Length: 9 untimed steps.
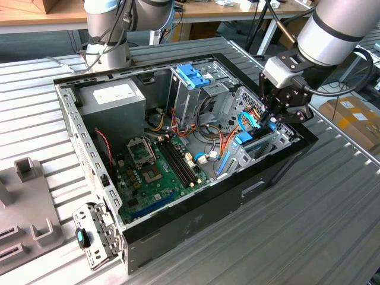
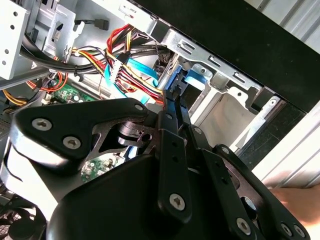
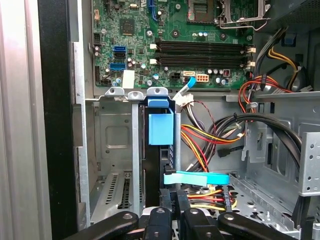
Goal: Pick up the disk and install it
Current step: 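Insert the second disk wire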
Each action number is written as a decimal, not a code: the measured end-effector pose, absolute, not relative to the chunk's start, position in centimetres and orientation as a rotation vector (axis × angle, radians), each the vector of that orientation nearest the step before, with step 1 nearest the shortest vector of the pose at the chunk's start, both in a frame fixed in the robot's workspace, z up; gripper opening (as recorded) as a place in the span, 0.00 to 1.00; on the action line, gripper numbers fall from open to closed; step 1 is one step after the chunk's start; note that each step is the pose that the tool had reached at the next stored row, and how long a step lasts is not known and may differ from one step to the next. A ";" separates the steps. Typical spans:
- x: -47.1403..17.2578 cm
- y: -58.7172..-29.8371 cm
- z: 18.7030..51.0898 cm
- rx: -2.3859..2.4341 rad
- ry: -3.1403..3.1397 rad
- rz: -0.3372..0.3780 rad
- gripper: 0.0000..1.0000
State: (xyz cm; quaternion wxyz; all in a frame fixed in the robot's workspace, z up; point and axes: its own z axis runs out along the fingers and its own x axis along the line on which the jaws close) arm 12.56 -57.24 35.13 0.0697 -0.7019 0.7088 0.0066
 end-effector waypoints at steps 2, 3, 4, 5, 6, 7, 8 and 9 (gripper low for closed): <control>12.6 -57.2 35.1 -2.112 2.133 0.020 0.16; 12.6 -57.2 35.1 -2.113 2.133 0.020 0.16; 12.6 -57.3 35.1 -2.113 2.133 0.020 0.16; 12.6 -57.3 35.1 -2.112 2.133 0.020 0.16; 12.6 -57.3 35.1 -2.112 2.133 0.020 0.16; 12.6 -57.3 35.1 -2.113 2.133 0.020 0.16; 12.6 -57.4 35.1 -2.112 2.133 0.020 0.16; 12.6 -57.4 35.1 -2.112 2.133 0.020 0.16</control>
